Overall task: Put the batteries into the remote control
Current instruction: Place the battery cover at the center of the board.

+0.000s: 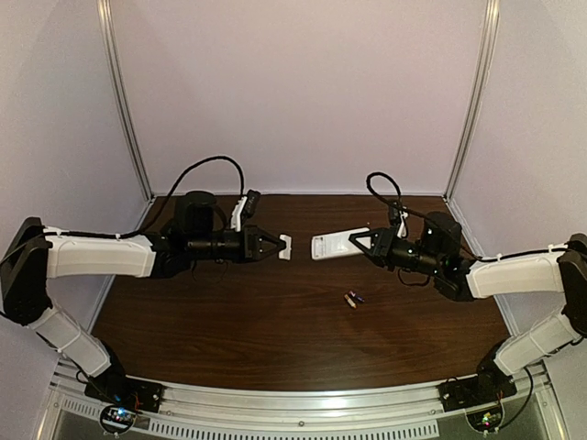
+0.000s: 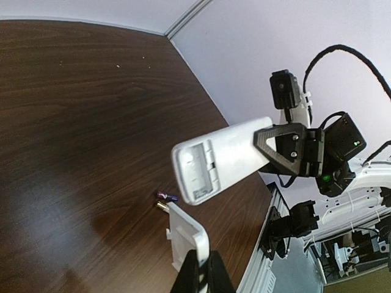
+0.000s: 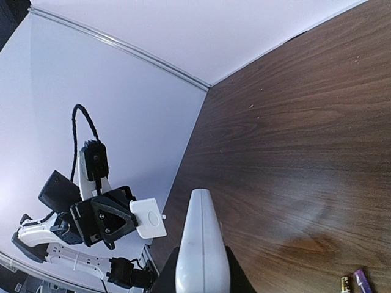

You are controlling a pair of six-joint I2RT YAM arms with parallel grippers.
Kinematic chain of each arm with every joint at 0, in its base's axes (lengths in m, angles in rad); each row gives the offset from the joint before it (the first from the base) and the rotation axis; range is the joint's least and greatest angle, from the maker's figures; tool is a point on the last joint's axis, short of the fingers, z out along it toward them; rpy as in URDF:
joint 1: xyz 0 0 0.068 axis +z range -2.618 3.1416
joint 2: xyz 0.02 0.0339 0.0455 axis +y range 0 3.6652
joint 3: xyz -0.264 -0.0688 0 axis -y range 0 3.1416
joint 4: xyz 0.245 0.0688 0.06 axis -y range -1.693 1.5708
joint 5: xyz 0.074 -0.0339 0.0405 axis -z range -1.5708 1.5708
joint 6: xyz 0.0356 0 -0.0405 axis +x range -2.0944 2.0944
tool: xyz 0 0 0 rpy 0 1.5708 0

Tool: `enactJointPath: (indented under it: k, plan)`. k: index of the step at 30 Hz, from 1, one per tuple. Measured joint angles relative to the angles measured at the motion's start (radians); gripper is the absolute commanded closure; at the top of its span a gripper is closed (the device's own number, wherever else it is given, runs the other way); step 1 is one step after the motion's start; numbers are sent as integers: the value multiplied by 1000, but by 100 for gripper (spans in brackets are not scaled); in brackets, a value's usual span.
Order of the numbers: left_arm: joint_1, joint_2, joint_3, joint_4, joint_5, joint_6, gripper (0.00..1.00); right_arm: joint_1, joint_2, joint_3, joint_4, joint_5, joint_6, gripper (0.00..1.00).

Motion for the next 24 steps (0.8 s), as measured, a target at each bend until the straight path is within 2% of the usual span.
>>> enactJointPath:
  k: [5, 10, 18, 24]
  plan:
    - [54, 22, -111, 101, 46, -44, 100, -55, -56, -5, -62, 12, -45, 100]
    - [77, 133, -182, 232, 120, -104, 100, -87, -87, -27, -93, -3, -79, 100]
    - [102, 266, -214, 407, 203, -179, 100, -125, -89, -76, -53, -93, -82, 100]
    - [127, 333, -217, 458, 220, -200, 100, -132, -82, -80, -17, -148, -82, 100]
